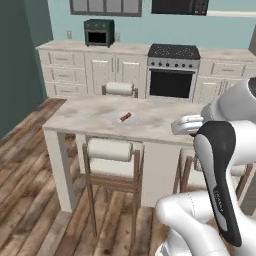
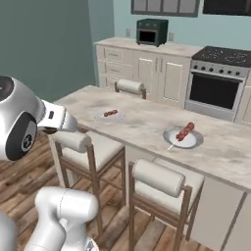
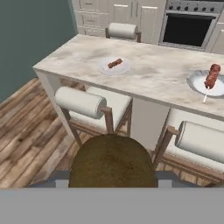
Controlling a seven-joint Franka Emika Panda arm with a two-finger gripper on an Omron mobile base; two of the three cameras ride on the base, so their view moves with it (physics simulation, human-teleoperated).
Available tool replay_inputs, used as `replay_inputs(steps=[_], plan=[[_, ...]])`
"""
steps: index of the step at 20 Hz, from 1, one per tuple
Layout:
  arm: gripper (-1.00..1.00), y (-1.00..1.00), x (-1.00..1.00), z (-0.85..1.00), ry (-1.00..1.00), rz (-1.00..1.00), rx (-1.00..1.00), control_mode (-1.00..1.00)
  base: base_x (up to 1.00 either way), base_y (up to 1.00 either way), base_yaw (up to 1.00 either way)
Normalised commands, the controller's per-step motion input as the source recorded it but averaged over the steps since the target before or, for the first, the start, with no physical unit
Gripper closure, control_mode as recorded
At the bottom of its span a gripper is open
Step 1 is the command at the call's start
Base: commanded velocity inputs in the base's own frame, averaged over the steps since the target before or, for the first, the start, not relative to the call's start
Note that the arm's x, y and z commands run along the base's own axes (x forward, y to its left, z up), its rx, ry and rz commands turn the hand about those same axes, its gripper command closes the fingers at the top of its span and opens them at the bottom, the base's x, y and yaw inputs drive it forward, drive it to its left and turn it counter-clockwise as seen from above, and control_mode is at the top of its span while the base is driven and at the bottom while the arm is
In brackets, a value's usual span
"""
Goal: Pick up the kiwi and orange from the fridge and place one fruit on each plate on the dining counter.
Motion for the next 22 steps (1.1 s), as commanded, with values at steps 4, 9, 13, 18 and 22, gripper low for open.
replay_inputs(steps=[4,9,13,18,22], plan=[[1.0,0.0,0.0,0.0,0.0,0.0,0.0,1.0,0.57,0.81,-0.61],[1.0,0.0,0.0,0.0,0.0,0.0,0.0,1.0,0.63,0.83,-0.56],[1.0,0.0,0.0,0.0,0.0,0.0,0.0,1.0,0.76,0.83,-0.39],[1.0,0.0,0.0,0.0,0.0,0.0,0.0,1.0,0.85,0.61,-0.15],[1.0,0.1,0.5,-0.07,0.04,0.0,0.0,-1.0,0.47,0.16,-0.02]])
